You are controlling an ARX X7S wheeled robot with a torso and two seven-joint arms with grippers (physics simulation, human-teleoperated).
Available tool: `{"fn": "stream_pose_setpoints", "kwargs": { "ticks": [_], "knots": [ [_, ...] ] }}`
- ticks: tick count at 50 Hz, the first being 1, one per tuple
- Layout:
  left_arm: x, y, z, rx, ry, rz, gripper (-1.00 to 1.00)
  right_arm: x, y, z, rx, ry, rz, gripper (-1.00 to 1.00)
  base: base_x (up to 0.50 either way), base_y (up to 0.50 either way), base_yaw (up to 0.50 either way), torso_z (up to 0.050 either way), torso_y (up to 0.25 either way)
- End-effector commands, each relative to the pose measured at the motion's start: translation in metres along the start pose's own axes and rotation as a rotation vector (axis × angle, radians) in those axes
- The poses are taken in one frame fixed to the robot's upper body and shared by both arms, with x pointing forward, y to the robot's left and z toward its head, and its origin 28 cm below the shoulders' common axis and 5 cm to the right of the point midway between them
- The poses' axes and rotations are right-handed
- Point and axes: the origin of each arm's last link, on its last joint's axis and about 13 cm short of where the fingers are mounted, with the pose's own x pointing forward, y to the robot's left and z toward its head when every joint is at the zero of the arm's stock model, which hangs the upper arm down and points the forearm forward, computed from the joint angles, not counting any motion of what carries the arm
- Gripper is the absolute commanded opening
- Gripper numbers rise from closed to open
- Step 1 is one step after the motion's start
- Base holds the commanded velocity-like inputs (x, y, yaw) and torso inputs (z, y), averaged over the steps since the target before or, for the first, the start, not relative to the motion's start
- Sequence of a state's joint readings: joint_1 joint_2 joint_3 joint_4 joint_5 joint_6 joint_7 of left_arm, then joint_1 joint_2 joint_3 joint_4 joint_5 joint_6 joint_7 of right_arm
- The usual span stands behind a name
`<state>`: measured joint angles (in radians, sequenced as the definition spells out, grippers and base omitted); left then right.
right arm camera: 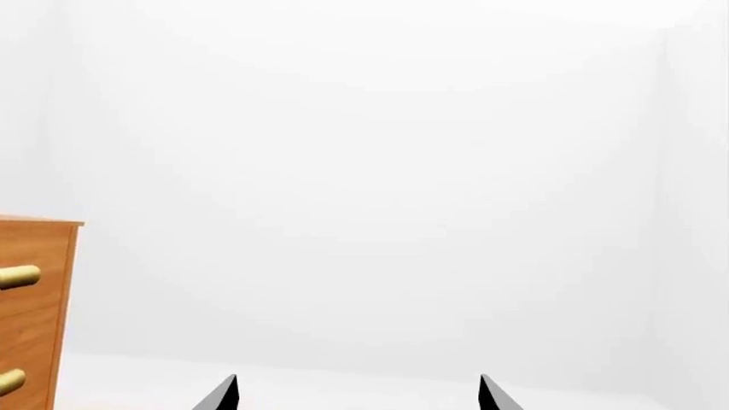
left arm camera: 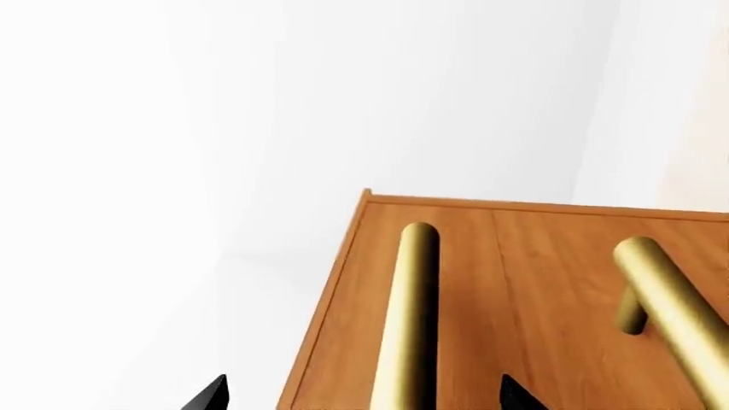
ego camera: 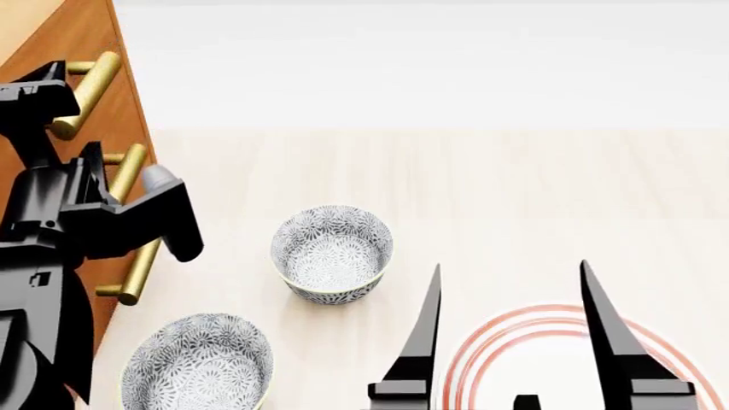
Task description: Open the top drawer of the cabinet.
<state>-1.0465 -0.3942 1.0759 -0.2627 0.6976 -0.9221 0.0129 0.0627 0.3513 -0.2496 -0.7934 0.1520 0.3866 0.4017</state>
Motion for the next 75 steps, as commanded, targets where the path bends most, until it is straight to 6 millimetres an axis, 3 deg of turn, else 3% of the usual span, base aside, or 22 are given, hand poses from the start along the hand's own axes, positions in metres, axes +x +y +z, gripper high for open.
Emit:
{"fn": "stream_pose_setpoints", "kwargs": {
  "ticks": [1,41,42,75],
  "knots": [
    [0.01,0.0,0.003,-0.027,0.009,0.003,1.0,-0.001,-0.001,0.002,0.013,-0.005,0.008,1.0,0.0,0.0,0.0,0.0,0.0],
    [0.027,-0.008,0.003,0.036,0.025,-0.042,1.0,0.0,-0.002,0.001,0.016,-0.005,0.007,1.0,0.0,0.0,0.0,0.0,0.0],
    [0.026,-0.008,0.003,0.041,0.024,-0.046,-1.0,0.0,-0.002,0.001,0.016,-0.004,0.007,1.0,0.0,0.0,0.0,0.0,0.0],
    [0.022,-0.004,0.011,0.035,-0.001,-0.04,-1.0,-0.001,-0.002,0.001,0.014,-0.004,0.006,1.0,0.0,0.0,0.0,0.0,0.0]
  ]
}}
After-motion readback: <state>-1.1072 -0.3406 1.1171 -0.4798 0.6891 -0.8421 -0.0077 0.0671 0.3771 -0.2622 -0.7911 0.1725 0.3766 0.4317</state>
